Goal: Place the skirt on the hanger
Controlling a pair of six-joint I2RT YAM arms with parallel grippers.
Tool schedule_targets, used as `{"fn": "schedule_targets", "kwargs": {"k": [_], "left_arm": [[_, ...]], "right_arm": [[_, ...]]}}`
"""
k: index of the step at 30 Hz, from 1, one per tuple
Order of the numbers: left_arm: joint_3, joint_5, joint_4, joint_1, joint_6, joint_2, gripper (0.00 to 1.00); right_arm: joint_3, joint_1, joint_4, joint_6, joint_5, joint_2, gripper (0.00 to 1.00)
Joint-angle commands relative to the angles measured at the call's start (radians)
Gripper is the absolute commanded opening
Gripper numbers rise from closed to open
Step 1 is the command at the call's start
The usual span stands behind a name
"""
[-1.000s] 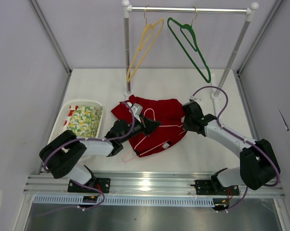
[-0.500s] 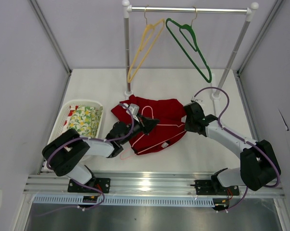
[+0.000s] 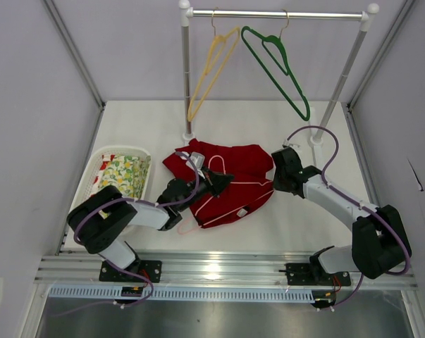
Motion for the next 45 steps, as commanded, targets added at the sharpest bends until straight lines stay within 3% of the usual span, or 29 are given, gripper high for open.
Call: {"fn": "schedule_targets", "kwargs": {"k": [1, 13, 20, 24, 28, 35, 40, 45], "left_arm": [[0.037, -0.027, 0.115, -0.007, -0.013, 0.019, 0.0], [0.053, -0.069, 0.098, -0.023, -0.017, 0.054, 0.0], [0.065, -0.083, 0.049, -0.032, -0.005, 0.053, 0.0], [0.054, -0.083, 0.043, -0.032, -0.004, 0.046, 0.0], [0.045, -0.07, 0.029, -0.035, -0.002, 0.031, 0.0], [0.019, -0.056, -0.021, -0.034, 0.015, -0.03, 0.0], [0.021, -0.059, -0.099, -0.035, 0.039, -0.096, 0.0], [0.034, -0.08, -0.236, -0.035, 0.082, -0.154, 0.0]], "right_arm": [[0.044, -0.005, -0.011, -0.017, 0.009, -0.013, 0.08], [0.05, -0.007, 0.002, -0.017, -0.002, 0.01, 0.15], [0.044, -0.008, 0.012, -0.016, -0.001, 0.027, 0.14], [0.039, -0.028, 0.017, -0.013, 0.019, 0.011, 0.35], [0.033, -0.066, 0.021, -0.001, 0.016, -0.006, 0.46], [0.006, -0.14, 0.084, 0.033, -0.043, -0.009, 0.47], [-0.063, -0.249, 0.187, 0.071, -0.232, -0.016, 0.44], [-0.148, -0.278, 0.337, 0.11, -0.346, -0.03, 0.42]]}}
